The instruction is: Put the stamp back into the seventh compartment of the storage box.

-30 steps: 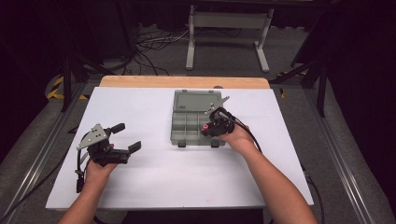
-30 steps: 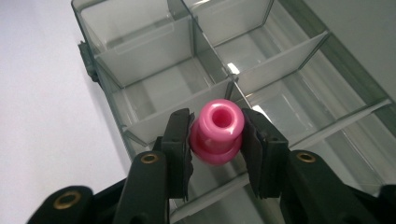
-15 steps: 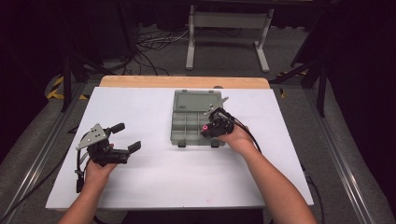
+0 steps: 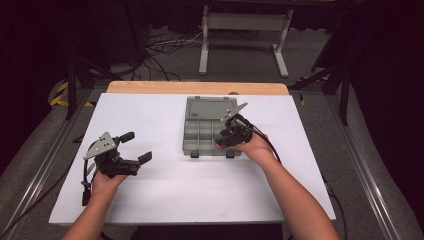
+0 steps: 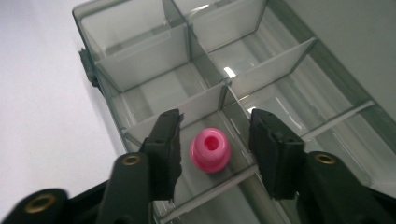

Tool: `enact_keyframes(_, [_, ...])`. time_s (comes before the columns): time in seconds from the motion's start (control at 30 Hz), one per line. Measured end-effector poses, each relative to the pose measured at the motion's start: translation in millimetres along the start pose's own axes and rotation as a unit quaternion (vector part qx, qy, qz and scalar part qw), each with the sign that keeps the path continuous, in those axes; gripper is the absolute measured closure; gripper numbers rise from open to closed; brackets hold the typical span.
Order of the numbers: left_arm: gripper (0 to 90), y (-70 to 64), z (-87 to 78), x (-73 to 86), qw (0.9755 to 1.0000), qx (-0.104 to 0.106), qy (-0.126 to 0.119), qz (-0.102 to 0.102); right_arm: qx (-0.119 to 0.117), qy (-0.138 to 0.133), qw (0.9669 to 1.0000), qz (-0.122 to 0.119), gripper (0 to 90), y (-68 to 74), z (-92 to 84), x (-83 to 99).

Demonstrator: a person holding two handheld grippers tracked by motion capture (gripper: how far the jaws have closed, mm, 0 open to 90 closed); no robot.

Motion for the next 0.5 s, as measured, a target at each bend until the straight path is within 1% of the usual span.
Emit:
enact_keyframes(0.03, [0.5,0.5,0.2,0.8,1.0,0.001,0.005,0.001,0.002,-0.004,1.0,0.001,49.8,-0.8,-2.3,-1.2])
enact_keyframes(0.07, [0.6,0.5,0.2,0.8,1.0,0.001,0.005,0.001,0.002,-0.004,1.0,0.001,49.8,-0.8,-2.3,-1.2])
enact_keyframes(0.13, [0.8,1.2,1.2,1.3,0.9999,-0.002,0.01,0.004,0.012,-0.018,0.9997,0.007,39.7,-4.3,-8.6,-4.7])
enact_keyframes(0.23, [1.9,1.3,2.5,2.1,0.9998,-0.001,0.019,0.005,0.023,-0.042,0.9987,0.018,31.4,-9.2,-18.9,-10.5])
enact_keyframes(0.3, [2.7,1.6,3.8,2.0,0.9997,0.001,0.024,0.001,0.033,-0.067,0.9969,0.025,22.9,-12.4,-29.3,-16.2])
enact_keyframes(0.33, [2.9,1.9,4.3,1.7,0.9996,0.002,0.027,-0.002,0.035,-0.077,0.996,0.026,20.4,-13.6,-33.8,-18.5])
enact_keyframes(0.37, [3.0,2.4,4.7,1.0,0.9996,0.003,0.028,-0.002,0.039,-0.089,0.9948,0.029,18.3,-14.8,-39.6,-20.8])
enact_keyframes(0.4, [3.2,2.1,5.3,-0.4,0.9996,0.004,0.027,-0.005,0.042,-0.095,0.9942,0.03,16.9,-15.6,-43.2,-22.0])
enact_keyframes(0.43, [3.3,2.3,5.8,-1.9,0.9996,0.006,0.027,-0.002,0.044,-0.105,0.9931,0.03,14.9,-16.6,-49.0,-23.9])
enact_keyframes(0.5, [3.2,1.7,7.3,-5.5,0.9997,0.012,0.023,-0.003,0.045,-0.116,0.9918,0.029,11.9,-17.7,-58.0,-25.6])
Point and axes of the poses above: each handheld gripper's, and its own axes: z roughly forward along the jaws, x roughly out of its underside, y roughly to its left, the point moved 10 cm from there along z, roughly forward along the jaws, and after that the axes turned 12 degrees about -y, right-handed, at the moved point
